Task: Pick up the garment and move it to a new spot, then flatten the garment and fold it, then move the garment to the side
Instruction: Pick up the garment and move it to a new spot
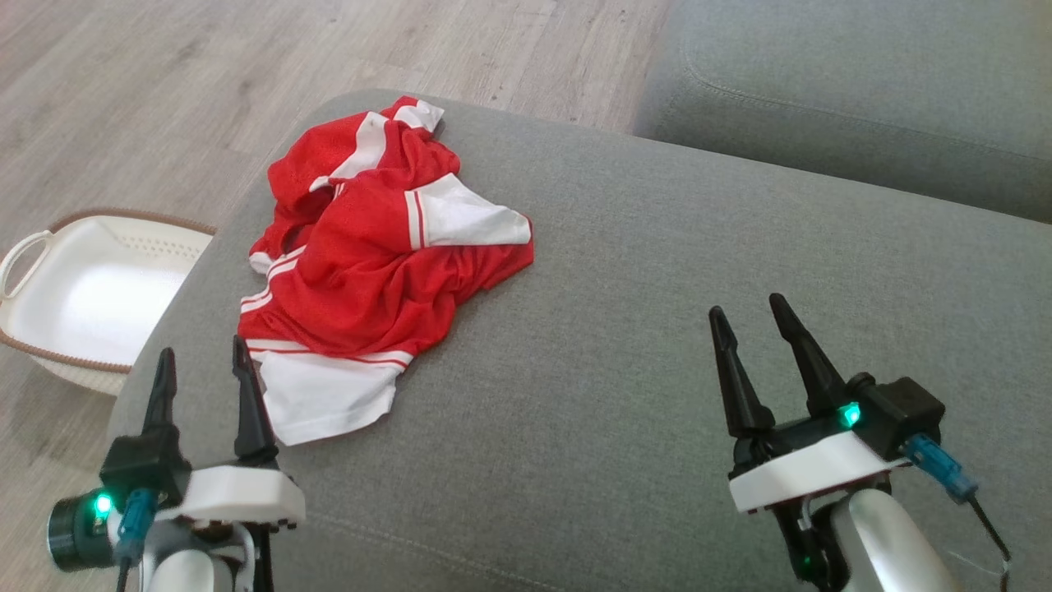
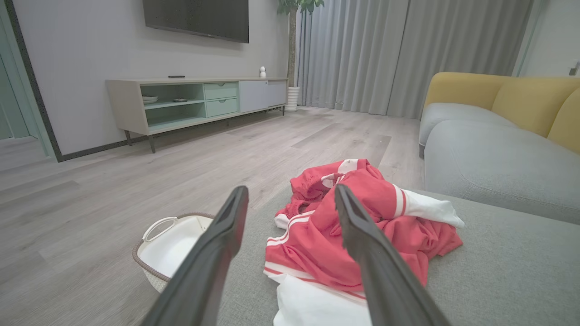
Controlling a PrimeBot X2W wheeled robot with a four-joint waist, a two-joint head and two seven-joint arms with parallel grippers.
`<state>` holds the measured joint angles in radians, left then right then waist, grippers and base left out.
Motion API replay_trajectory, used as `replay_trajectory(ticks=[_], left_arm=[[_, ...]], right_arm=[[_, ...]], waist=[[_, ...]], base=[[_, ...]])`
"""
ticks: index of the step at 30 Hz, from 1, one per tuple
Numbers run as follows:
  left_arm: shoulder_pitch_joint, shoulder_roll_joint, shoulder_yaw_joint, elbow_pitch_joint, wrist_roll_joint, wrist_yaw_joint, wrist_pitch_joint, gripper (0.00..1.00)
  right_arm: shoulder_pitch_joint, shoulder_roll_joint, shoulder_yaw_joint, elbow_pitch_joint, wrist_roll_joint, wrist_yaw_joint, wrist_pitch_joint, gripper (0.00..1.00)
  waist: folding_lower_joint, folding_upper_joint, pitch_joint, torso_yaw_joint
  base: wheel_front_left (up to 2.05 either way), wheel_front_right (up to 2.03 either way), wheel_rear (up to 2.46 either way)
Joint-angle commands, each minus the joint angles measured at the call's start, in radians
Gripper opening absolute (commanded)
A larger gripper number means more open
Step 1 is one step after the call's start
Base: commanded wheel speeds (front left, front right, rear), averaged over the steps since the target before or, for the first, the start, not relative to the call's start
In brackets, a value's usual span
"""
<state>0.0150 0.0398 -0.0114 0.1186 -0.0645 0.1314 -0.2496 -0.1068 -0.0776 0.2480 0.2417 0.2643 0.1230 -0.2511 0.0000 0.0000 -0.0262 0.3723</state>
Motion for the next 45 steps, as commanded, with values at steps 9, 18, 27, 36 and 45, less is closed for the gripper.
replay_trajectory(ticks=[9,18,27,36,45], left_arm=[[-0.154,0.032,0.034,0.077,-0.075,-0.097,0.025,1.0],[-0.453,0.122,0.054,0.31,-0.163,-0.149,0.512,1.0],[-0.626,0.193,0.082,0.63,-0.228,-0.187,0.684,1.0],[-0.708,0.232,0.093,0.868,-0.239,-0.159,0.689,1.0],[-0.735,0.257,0.076,0.977,-0.236,-0.179,0.633,0.0]], right_arm=[[-0.025,-0.012,0.04,-0.036,0.016,0.008,-0.011,1.0],[-0.032,-0.019,0.051,-0.036,0.036,0.008,-0.011,1.0],[-0.075,-0.054,0.083,-0.044,0.054,0.008,-0.011,1.0],[-0.114,-0.088,0.097,-0.051,0.079,0.008,-0.011,1.0],[-0.111,-0.085,0.089,-0.039,0.086,0.008,-0.011,1.0]], waist=[[0.0,0.0,0.0,-0.025],[0.0,0.0,0.017,-0.124],[0.0,0.0,0.083,-0.266],[0.0,0.0,0.141,-0.345],[0.0,0.0,0.126,-0.34]], base=[[0.0,0.0,0.0],[0.0,0.0,0.0],[0.0,0.0,0.0],[0.0,0.0,0.0],[0.0,0.0,0.0]])
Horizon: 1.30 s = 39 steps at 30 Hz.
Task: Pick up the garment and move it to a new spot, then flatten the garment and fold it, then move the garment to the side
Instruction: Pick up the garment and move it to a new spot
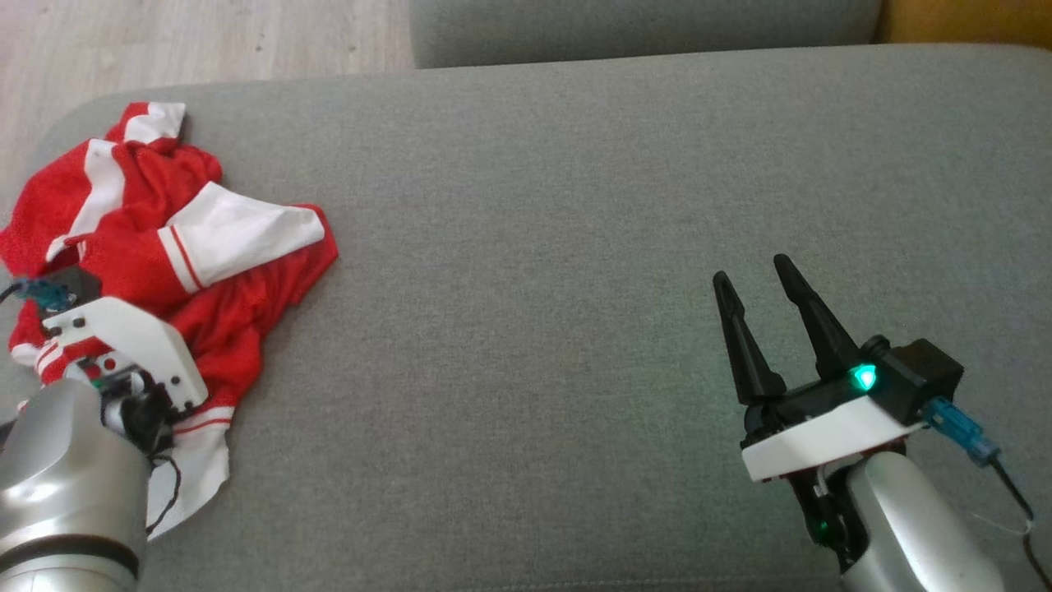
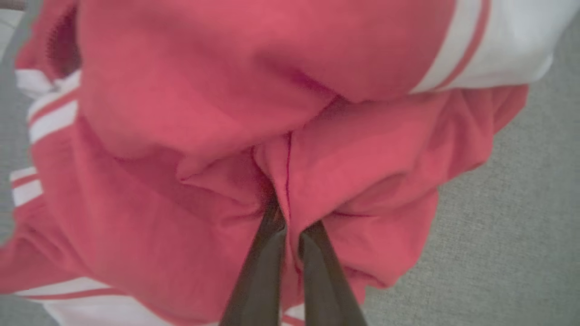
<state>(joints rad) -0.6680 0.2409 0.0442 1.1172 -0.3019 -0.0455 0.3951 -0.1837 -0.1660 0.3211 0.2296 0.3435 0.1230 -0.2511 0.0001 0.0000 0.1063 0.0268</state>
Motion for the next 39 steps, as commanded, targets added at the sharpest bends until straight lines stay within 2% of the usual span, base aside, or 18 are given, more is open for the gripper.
replay_trajectory(ticks=[1,9,13,17,24,32,36,39], left_arm=[[-0.052,0.056,0.02,-0.022,0.001,-0.002,-0.012,0.0],[-0.098,0.08,-0.046,-0.033,0.046,-0.043,-0.117,0.0],[-0.14,0.081,-0.101,-0.085,0.08,-0.062,-0.16,0.0],[-0.188,0.058,-0.158,-0.17,0.097,-0.075,-0.17,0.0],[-0.215,-0.001,-0.256,-0.452,0.071,-0.084,-0.15,0.0],[-0.13,-0.081,-0.308,-0.798,0.027,-0.072,-0.113,0.0],[-0.011,-0.121,-0.343,-0.866,0.014,-0.056,-0.136,0.0],[0.102,-0.139,-0.378,-0.826,0.025,-0.037,-0.199,0.0]], right_arm=[[-0.034,0.003,0.016,-0.027,0.007,0.008,-0.011,1.0],[-0.019,0.026,0.015,-0.011,0.003,0.008,-0.011,1.0],[-0.005,0.039,0.003,-0.004,-0.001,0.008,-0.011,1.0],[0.006,0.048,-0.013,-0.002,-0.011,0.008,-0.011,1.0],[0.004,0.056,-0.036,-0.008,-0.026,0.008,-0.011,1.0],[-0.004,0.033,-0.049,-0.034,-0.036,0.008,-0.011,1.0],[-0.007,0.032,-0.034,-0.044,-0.03,0.008,-0.011,1.0],[-0.009,0.032,-0.023,-0.048,-0.024,0.008,-0.011,1.0]], waist=[[-0.0001,0.0,-0.006,0.005],[-0.0001,0.0,-0.071,0.028],[-0.0001,0.0,-0.114,0.022],[-0.0001,0.0,-0.144,0.001],[-0.0001,0.0,-0.167,-0.109],[-0.0001,0.0,-0.149,-0.24],[-0.0001,0.0,-0.129,-0.289],[-0.0001,0.0,-0.114,-0.314]], base=[[0.0,0.0,0.0],[0.0,0.0,0.0],[0.0,0.0,0.0],[0.0,0.0,0.0],[0.0,0.0,0.0],[0.0,0.0,0.0],[0.0,0.0,0.0],[0.0,0.0,0.0]])
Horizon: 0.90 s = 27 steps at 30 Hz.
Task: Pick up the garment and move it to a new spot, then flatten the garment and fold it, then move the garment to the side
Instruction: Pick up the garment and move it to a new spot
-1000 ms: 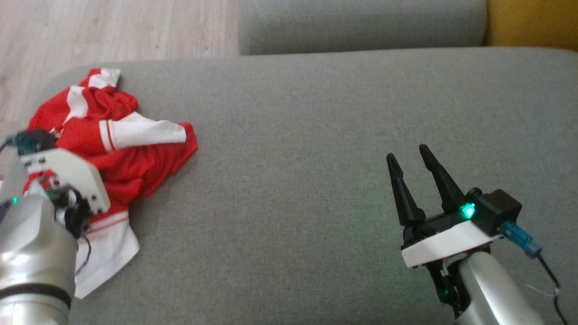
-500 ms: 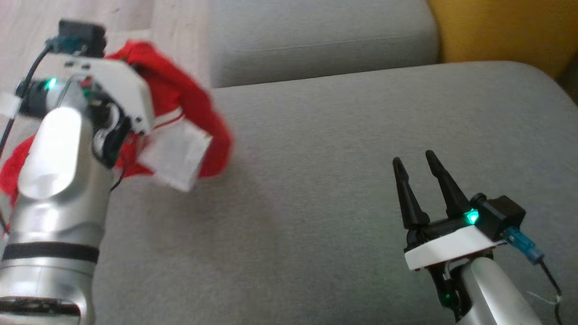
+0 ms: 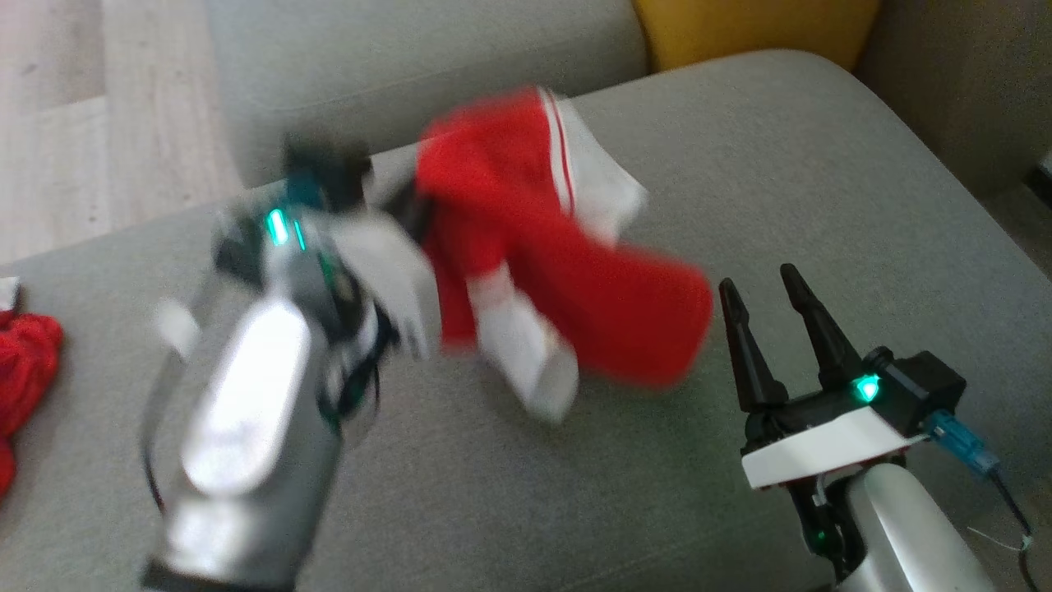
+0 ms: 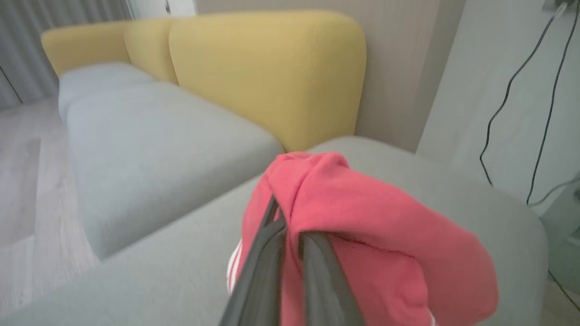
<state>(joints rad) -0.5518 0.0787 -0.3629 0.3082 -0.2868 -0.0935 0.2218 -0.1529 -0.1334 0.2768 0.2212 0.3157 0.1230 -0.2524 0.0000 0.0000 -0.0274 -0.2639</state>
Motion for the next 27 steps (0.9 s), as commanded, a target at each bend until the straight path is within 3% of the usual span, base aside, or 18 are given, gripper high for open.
replay_trajectory(ticks=[1,2,3,4,9,13,20,25,27], left_arm=[[0.018,0.021,0.015,0.015,0.025,0.021,-0.057,0.0],[0.047,0.017,0.004,0.056,0.034,0.03,-0.09,0.0],[0.067,0.013,-0.005,0.101,0.045,0.039,-0.129,0.39],[0.086,0.009,-0.015,0.157,0.045,0.038,-0.149,0.96],[0.1,-0.003,-0.019,0.289,0.02,0.028,-0.227,1.0],[0.084,0.016,-0.005,0.288,0.02,0.028,-0.319,1.0],[0.132,0.088,0.078,0.117,-0.004,0.077,-0.421,1.0],[0.253,0.118,0.127,-0.03,-0.042,0.115,-0.42,1.0],[0.333,0.117,0.151,-0.108,-0.049,0.148,-0.442,1.0]], right_arm=[[-0.04,0.0,0.025,-0.04,0.005,0.008,-0.009,1.0],[-0.041,0.001,0.029,-0.04,0.007,0.008,-0.009,1.0],[-0.042,0.0,0.033,-0.039,0.009,0.008,-0.009,1.0],[-0.045,-0.001,0.04,-0.038,0.011,0.008,-0.009,1.0],[-0.054,-0.009,0.052,-0.038,0.018,0.008,-0.009,1.0],[-0.051,-0.018,0.047,-0.042,0.021,0.008,-0.009,1.0],[-0.029,-0.023,0.023,-0.048,0.02,0.008,-0.009,1.0],[-0.015,-0.031,0.014,-0.053,0.02,0.008,-0.009,1.0],[-0.007,-0.037,0.019,-0.053,0.023,0.008,-0.009,1.0]], waist=[[0.0,0.0,0.026,-0.028],[0.0,0.0,0.032,-0.032],[0.0,0.0,0.037,-0.035],[0.0,0.0,0.041,-0.037],[0.0,0.0,0.048,-0.033],[0.0,0.0,0.044,-0.008],[0.0,0.0,0.026,0.048],[0.0,0.0,0.019,0.082],[0.0,0.0,0.019,0.097]], base=[[0.0,0.0,0.0],[0.0,0.0,0.0],[0.0,0.0,0.0],[0.0,0.0,0.0],[0.0,0.0,0.0],[0.0,0.0,0.0],[0.0,0.0,0.0],[0.0,0.0,0.0],[0.0,0.0,0.0]])
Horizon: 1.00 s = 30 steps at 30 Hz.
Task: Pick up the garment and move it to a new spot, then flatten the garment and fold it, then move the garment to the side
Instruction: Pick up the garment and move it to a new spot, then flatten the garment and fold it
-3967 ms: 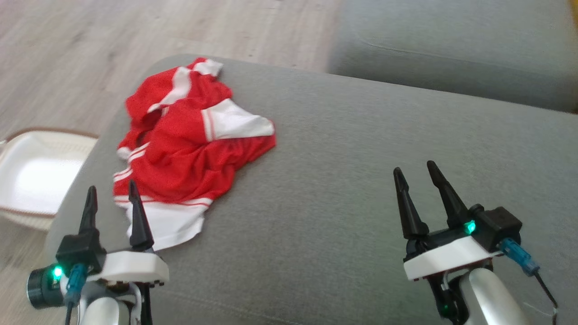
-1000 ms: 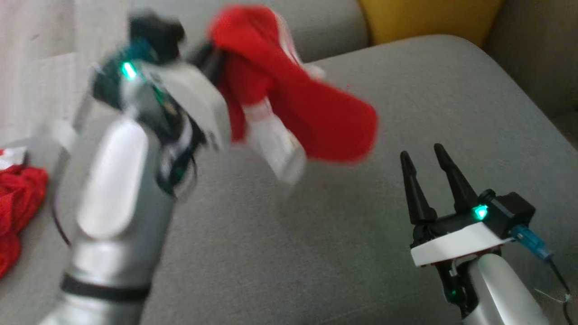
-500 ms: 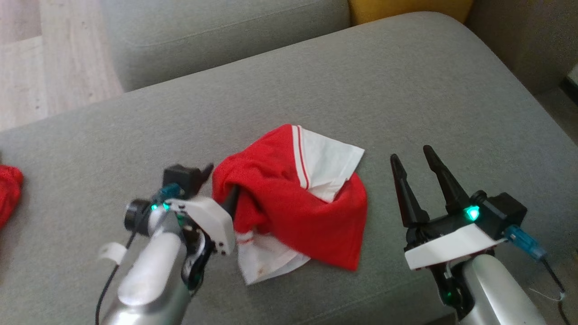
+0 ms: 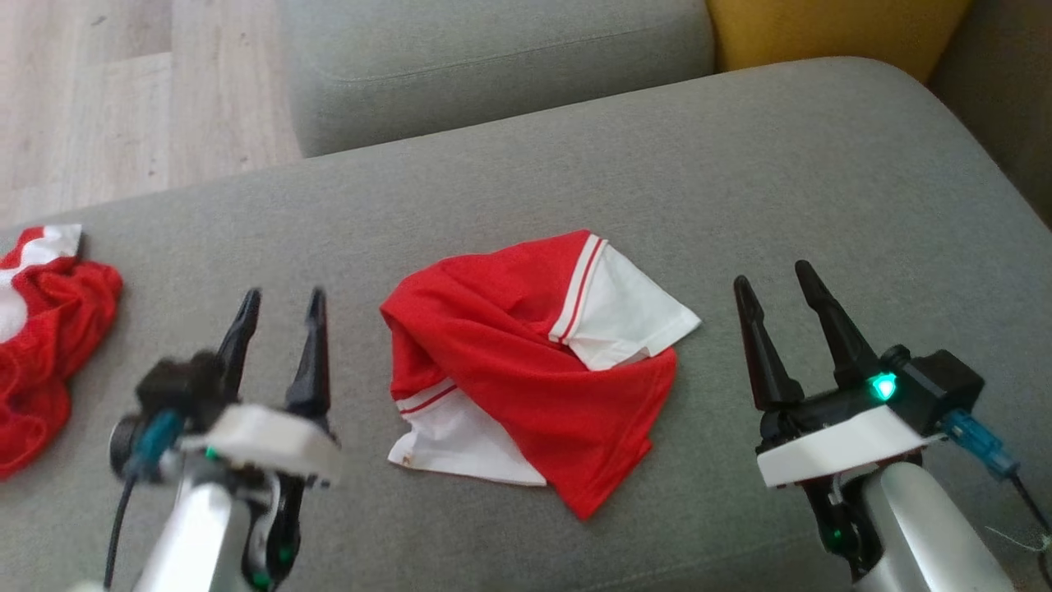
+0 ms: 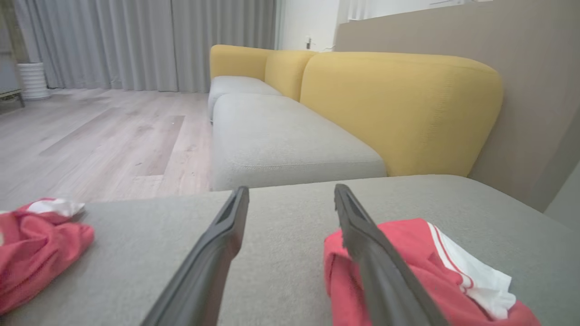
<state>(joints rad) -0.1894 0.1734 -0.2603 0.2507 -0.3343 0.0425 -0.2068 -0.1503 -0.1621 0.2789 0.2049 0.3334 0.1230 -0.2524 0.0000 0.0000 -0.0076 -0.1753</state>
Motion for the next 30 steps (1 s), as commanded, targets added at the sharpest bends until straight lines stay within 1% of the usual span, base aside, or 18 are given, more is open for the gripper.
replay_trajectory(ticks=[1,6,8,11,18,26,30], left_arm=[[-0.002,0.021,0.055,-0.07,-0.001,0.024,-0.021,1.0],[0.109,-0.006,0.091,-0.14,0.017,0.082,-0.05,1.0],[0.14,-0.015,0.099,-0.162,0.043,0.096,-0.054,1.0],[0.172,-0.038,0.118,-0.213,0.084,0.103,-0.054,1.0],[0.202,-0.074,0.153,-0.239,0.124,0.081,-0.055,1.0],[0.202,-0.092,0.181,-0.24,0.146,0.058,-0.055,1.0],[0.202,-0.099,0.197,-0.236,0.151,0.048,-0.055,1.0]], right_arm=[[-0.007,-0.009,0.02,-0.037,0.008,0.008,-0.009,1.0],[0.002,-0.009,0.028,-0.034,0.011,0.008,-0.009,1.0],[0.006,-0.008,0.03,-0.036,0.011,0.008,-0.009,1.0],[0.012,-0.011,0.026,-0.041,0.012,0.008,-0.009,1.0],[0.019,-0.022,0.01,-0.044,0.012,0.008,-0.009,1.0],[0.019,-0.018,0.008,-0.04,0.01,0.008,-0.009,1.0],[0.019,-0.026,0.044,-0.026,0.034,0.008,-0.009,1.0]], waist=[[0.0,0.0,-0.001,0.011],[0.0,0.0,0.0,0.023],[0.0,0.0,0.002,0.026],[0.0,0.0,0.006,0.03],[0.0,0.0,0.009,0.038],[0.0,0.0,0.005,0.039],[0.0,0.0,0.004,0.043]], base=[[0.0,0.0,0.0],[0.0,0.0,0.0],[0.0,0.0,0.0],[0.0,0.0,0.0],[0.0,0.0,0.0],[0.0,0.0,0.0],[0.0,0.0,0.0]])
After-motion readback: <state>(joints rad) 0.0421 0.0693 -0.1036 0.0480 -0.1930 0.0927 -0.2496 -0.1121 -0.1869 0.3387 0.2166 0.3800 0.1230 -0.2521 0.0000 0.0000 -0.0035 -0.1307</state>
